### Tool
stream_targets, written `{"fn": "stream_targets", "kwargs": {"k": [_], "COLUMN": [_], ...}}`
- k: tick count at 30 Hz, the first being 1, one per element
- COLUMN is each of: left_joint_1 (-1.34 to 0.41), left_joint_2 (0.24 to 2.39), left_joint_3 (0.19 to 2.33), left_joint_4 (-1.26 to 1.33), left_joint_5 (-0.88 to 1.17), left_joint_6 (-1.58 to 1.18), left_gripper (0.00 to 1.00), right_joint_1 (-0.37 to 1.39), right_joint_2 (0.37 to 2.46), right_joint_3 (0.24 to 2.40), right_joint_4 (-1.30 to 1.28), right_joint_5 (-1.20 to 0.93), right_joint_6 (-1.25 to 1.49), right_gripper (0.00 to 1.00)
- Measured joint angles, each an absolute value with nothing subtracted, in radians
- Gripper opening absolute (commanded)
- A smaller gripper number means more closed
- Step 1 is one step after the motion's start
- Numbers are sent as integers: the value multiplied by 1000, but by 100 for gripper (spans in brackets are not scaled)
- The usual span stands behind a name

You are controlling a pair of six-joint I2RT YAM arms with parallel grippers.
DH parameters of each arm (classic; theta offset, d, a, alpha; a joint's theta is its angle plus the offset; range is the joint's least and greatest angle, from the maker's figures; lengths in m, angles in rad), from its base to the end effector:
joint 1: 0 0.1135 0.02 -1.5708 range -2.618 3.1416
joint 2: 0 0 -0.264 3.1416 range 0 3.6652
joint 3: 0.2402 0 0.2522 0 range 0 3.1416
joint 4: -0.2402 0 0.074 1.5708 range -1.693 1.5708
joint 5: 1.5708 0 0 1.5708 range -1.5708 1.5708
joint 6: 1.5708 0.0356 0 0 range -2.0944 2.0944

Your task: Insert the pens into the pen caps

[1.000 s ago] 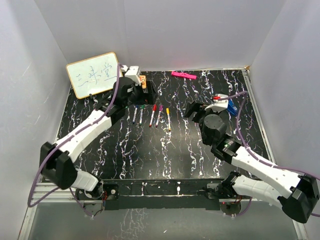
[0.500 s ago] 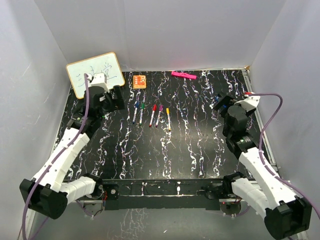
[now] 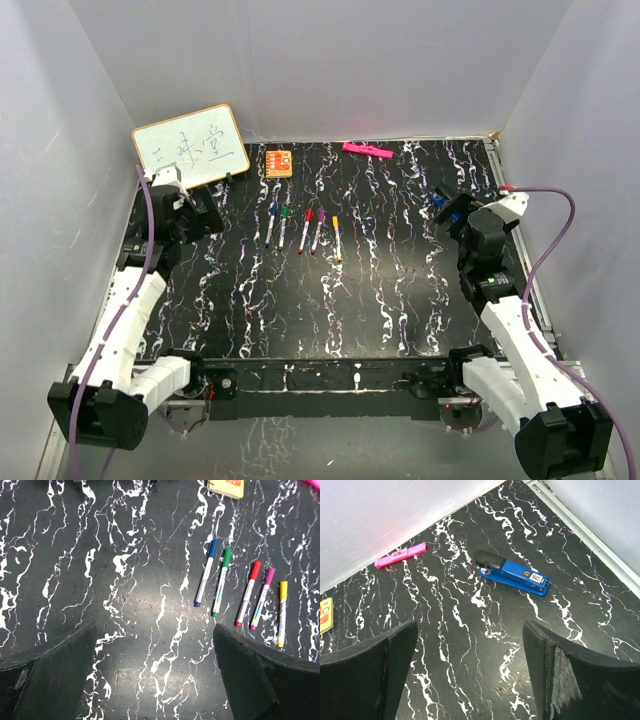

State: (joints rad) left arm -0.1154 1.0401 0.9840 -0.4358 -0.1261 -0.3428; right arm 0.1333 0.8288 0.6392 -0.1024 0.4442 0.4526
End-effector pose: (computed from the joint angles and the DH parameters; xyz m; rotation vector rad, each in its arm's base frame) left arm 0.2297 -0.0221 0.3357 -0.3111 2.0384 -0.1535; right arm 0.1954 0.0108 0.2903 0.5873 1.7371 -0.0027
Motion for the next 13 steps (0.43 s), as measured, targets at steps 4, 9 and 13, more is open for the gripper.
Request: {"fn": "stream_targets", "kwargs": {"k": [4, 9, 13], "left_joint_1": [-115, -115, -115], "left_joint_2": [966, 940, 953], "left_joint_3": [959, 958, 955], "left_joint_4": [-435, -435, -436], "left_joint_5": [-129, -149, -168], "left_joint_6": [-353, -361, -369], "left_gripper": [99, 98, 98], "right_joint_1": [133, 133, 133], "right_joint_2": [825, 825, 825], "right_joint_3": [639, 639, 638], "right_joint_4": [-103, -103, -104], "right_joint_5": [432, 417, 412], "right_joint_6": [455, 461, 469], "right_gripper": [86, 89, 98]}}
